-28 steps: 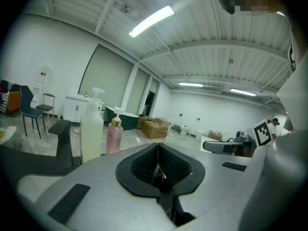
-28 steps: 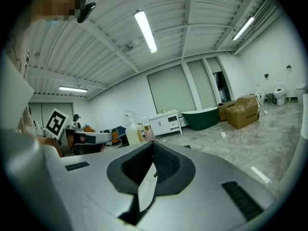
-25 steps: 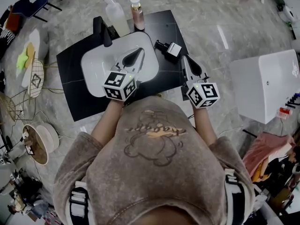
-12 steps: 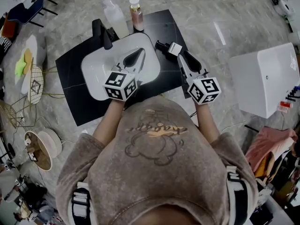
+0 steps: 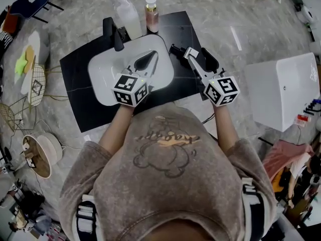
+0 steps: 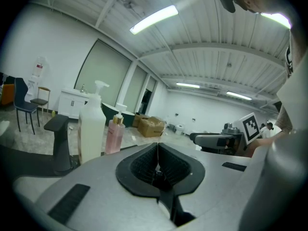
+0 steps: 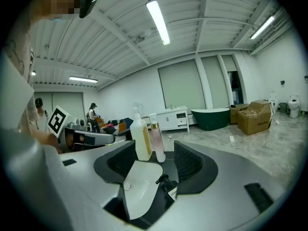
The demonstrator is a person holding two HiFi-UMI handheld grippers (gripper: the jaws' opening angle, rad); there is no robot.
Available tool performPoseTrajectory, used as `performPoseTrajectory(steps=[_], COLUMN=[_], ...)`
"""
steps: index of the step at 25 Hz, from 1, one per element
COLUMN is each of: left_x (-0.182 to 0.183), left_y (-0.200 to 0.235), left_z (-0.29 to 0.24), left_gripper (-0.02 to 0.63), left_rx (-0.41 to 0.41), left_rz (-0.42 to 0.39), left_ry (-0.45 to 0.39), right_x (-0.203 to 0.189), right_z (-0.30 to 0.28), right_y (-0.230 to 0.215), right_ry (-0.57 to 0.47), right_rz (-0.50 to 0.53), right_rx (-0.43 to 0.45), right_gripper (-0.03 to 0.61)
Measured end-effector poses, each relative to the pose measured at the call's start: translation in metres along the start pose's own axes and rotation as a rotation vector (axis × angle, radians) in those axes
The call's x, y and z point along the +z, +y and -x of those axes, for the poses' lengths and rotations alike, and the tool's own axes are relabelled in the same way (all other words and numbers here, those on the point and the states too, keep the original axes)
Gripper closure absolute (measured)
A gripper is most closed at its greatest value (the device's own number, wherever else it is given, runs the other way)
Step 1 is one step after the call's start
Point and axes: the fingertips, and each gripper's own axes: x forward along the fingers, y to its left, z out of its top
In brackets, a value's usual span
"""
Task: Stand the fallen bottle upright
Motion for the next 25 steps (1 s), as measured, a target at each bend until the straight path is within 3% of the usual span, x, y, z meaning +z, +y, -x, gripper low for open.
performPoseTrajectory(steps=[12, 25], left_x=[-0.002, -0.011], left_y=[0.008, 0.012], left_z=[0.001, -0.003], left_gripper=[0.594, 0.594], left_rx=[0.022, 0.037], left_rz=[0.012, 0.018], left_ry=[0.004, 0.022], right_x=[-0.004, -0.068], right_z=[-0.045, -0.100], right_y=[-0.015, -0.015], right_ry=[0.142, 0.425], right_rz=[0.092, 0.185], right_rx=[0.114, 0.307], right_gripper=[0.175, 0.158])
